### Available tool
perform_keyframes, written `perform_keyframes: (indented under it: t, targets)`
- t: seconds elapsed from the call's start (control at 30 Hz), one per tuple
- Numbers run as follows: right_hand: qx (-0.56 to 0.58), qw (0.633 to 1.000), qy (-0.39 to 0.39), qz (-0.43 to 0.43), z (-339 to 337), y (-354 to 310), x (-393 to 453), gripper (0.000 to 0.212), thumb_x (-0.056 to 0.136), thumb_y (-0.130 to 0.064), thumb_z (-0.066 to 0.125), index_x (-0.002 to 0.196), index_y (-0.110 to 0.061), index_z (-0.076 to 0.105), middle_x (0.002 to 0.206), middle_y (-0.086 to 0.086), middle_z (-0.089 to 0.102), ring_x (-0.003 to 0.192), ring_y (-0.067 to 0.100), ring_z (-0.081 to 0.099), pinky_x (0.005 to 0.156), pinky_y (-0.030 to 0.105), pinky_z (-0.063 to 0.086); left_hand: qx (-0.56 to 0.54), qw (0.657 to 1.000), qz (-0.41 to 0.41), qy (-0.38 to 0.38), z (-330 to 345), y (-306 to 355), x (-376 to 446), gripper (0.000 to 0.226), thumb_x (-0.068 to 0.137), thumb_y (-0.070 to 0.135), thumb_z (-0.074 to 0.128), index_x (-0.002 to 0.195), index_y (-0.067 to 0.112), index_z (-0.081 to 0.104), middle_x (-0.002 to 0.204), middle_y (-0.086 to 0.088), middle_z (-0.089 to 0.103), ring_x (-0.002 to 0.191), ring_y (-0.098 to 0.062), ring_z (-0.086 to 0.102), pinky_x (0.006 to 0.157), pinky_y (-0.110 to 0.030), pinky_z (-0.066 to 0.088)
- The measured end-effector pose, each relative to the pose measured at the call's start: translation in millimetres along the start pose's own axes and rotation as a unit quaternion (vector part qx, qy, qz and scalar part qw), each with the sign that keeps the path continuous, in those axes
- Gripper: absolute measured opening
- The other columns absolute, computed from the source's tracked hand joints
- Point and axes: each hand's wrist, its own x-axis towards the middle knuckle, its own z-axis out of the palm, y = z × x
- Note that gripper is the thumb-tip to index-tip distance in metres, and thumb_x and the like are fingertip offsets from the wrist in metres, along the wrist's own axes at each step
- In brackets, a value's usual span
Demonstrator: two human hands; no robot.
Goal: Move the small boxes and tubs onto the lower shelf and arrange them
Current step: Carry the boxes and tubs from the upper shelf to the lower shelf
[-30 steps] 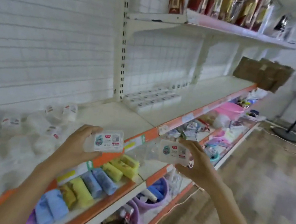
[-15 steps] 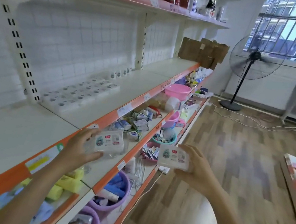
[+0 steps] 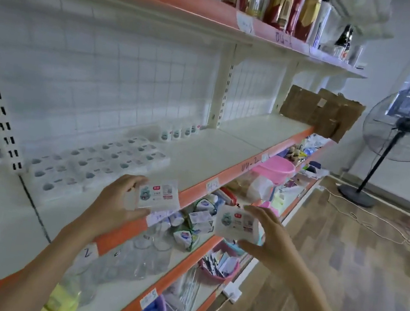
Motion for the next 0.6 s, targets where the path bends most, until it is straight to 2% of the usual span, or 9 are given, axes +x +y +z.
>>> perform_keyframes:
  t: [0.07, 0.17, 0.23, 0.3, 0.37, 0.4, 0.53, 0.6]
  targets:
    - [0.013, 1.000, -0.005, -0.019, 2, 3, 34, 0.072, 0.075, -0.021, 0.073, 0.137, -0.025, 0.038, 0.138, -0.005, 0.040, 0.123, 0.013, 0.038, 0.103, 0.035, 0.038, 0.015, 1.000, -0.013, 0.015, -1, -8, 18, 0.060, 0.069, 0.019, 0.080, 0.122, 0.024, 0.051, 0.115, 0.012, 0.047, 0.105, -0.006, 0.046, 0.084, -0.016, 0.030]
    - [0.011, 0.998, -0.004, -0.064, 10, 4, 80, 0.072, 0.072, -0.021, 0.075, 0.135, -0.023, 0.041, 0.135, -0.004, 0.043, 0.114, 0.004, 0.035, 0.100, 0.028, 0.038, 0.035, 0.998, -0.045, 0.017, -2, -21, 35, 0.062, 0.072, 0.020, 0.078, 0.126, 0.021, 0.049, 0.118, 0.013, 0.044, 0.105, -0.002, 0.042, 0.086, -0.015, 0.028]
    - [0.012, 0.995, -0.010, -0.096, 17, 3, 109, 0.072, 0.071, -0.021, 0.076, 0.135, -0.022, 0.043, 0.132, -0.004, 0.044, 0.112, 0.004, 0.035, 0.100, 0.029, 0.039, 0.053, 0.997, -0.059, 0.020, -4, -30, 43, 0.063, 0.072, 0.022, 0.078, 0.128, 0.020, 0.048, 0.120, 0.012, 0.043, 0.107, -0.001, 0.041, 0.087, -0.013, 0.027]
    - [0.026, 0.991, -0.032, -0.126, 24, 1, 137, 0.072, 0.072, -0.021, 0.076, 0.135, -0.022, 0.042, 0.129, -0.008, 0.043, 0.112, 0.003, 0.036, 0.098, 0.025, 0.039, 0.076, 0.994, -0.070, 0.020, -5, -40, 49, 0.065, 0.072, 0.026, 0.078, 0.129, 0.019, 0.048, 0.121, 0.011, 0.043, 0.108, -0.002, 0.042, 0.090, -0.015, 0.029]
    - [0.053, 0.985, -0.062, -0.154, 32, -3, 165, 0.070, 0.073, -0.019, 0.075, 0.135, -0.022, 0.042, 0.123, -0.013, 0.039, 0.111, 0.002, 0.037, 0.094, 0.019, 0.038, 0.094, 0.992, -0.084, 0.014, -5, -48, 53, 0.069, 0.070, 0.037, 0.078, 0.129, 0.018, 0.049, 0.119, 0.011, 0.042, 0.109, -0.002, 0.041, 0.097, -0.017, 0.030]
    - [0.062, 0.981, -0.073, -0.170, 38, -4, 179, 0.070, 0.073, -0.019, 0.075, 0.134, -0.022, 0.043, 0.120, -0.014, 0.038, 0.109, 0.002, 0.038, 0.093, 0.017, 0.037, 0.103, 0.990, -0.091, 0.011, -4, -50, 55, 0.074, 0.067, 0.050, 0.074, 0.129, 0.018, 0.050, 0.118, 0.011, 0.041, 0.111, -0.002, 0.039, 0.098, -0.015, 0.028]
    - [0.065, 0.965, -0.126, -0.220, 63, -2, 231, 0.069, 0.072, -0.022, 0.075, 0.133, -0.022, 0.044, 0.119, -0.015, 0.038, 0.107, 0.004, 0.040, 0.090, 0.015, 0.033, 0.192, 0.975, -0.113, 0.009, 6, -58, 63, 0.114, 0.046, 0.096, 0.030, 0.133, 0.024, 0.047, 0.114, 0.014, 0.030, 0.106, -0.002, 0.025, 0.094, -0.017, 0.022]
    - [0.070, 0.954, -0.161, -0.244, 74, 1, 254, 0.069, 0.072, -0.023, 0.075, 0.133, -0.021, 0.044, 0.119, -0.013, 0.039, 0.111, 0.009, 0.044, 0.093, 0.019, 0.036, 0.245, 0.960, -0.136, 0.005, 11, -58, 65, 0.122, 0.045, 0.099, 0.007, 0.138, 0.028, 0.040, 0.111, 0.015, 0.026, 0.102, 0.000, 0.018, 0.092, -0.018, 0.020]
